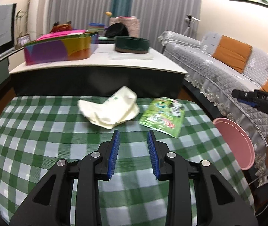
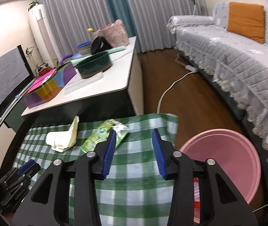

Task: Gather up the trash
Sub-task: 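Move both open tools back over the table toward the napkin and snack bag, then grasp the white napkin with the left tool while the right tool grasps the green panda bag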

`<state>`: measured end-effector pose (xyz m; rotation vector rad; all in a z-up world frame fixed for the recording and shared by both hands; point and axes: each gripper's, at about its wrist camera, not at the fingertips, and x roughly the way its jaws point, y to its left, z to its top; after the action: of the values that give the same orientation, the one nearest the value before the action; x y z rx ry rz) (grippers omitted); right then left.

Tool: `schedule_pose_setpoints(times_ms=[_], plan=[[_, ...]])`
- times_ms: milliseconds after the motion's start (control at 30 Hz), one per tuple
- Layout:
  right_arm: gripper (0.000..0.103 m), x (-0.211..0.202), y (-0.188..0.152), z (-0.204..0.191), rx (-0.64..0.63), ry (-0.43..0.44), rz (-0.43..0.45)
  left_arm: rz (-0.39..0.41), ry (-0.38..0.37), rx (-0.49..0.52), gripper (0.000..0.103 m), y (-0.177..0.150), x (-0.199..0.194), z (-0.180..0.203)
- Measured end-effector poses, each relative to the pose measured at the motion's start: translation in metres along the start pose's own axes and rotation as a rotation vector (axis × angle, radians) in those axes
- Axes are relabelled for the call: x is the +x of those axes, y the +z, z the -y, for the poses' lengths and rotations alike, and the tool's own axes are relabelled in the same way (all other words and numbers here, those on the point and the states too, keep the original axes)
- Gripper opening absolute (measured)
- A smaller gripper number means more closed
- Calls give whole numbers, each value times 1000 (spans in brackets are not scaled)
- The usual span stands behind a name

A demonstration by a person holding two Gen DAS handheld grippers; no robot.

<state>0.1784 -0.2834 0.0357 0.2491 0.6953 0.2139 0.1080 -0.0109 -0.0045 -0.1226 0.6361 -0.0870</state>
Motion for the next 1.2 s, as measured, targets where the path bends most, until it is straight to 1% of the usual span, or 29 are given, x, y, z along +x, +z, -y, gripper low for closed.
schedule_pose_setpoints(times_ms=[100,333,500,533,567,633,733,800,867,1067,1100,1133,1167,1200], plan=[[37,20,-1,-6,15,29,-17,-5,17,-34,31,1,9,-16],[37,75,-13,-4,123,106,-90,-21,53,-77,31,8,32,-39],[39,105,-21,2,192,120,-134,-34,72,-91,31,18,50,-48],[39,111,-22,2,199,122,-145,-36,74,-98,32,20,53,-50],[39,116,-22,2,203,124,-155,-39,78,-109,36,22,57,-53],[39,125,-23,2,214,129,-174,-48,83,-134,42,24,65,-59],[39,136,-24,1,219,138,-199,-64,92,-173,44,26,78,-68],[39,142,-26,1,227,149,-215,-75,92,-202,45,27,85,-73],[40,143,-25,-1,226,152,-212,-85,88,-227,45,30,93,-77],[40,149,-24,-7,225,191,-223,-123,59,-236,45,34,112,-75],[38,150,-24,-9,223,194,-223,-130,57,-237,44,33,114,-75],[34,151,-25,-11,222,203,-226,-139,52,-240,44,33,118,-74],[25,151,-25,-13,216,208,-226,-145,48,-242,43,32,120,-74],[21,151,-25,-14,209,213,-225,-149,44,-243,42,32,121,-73]])
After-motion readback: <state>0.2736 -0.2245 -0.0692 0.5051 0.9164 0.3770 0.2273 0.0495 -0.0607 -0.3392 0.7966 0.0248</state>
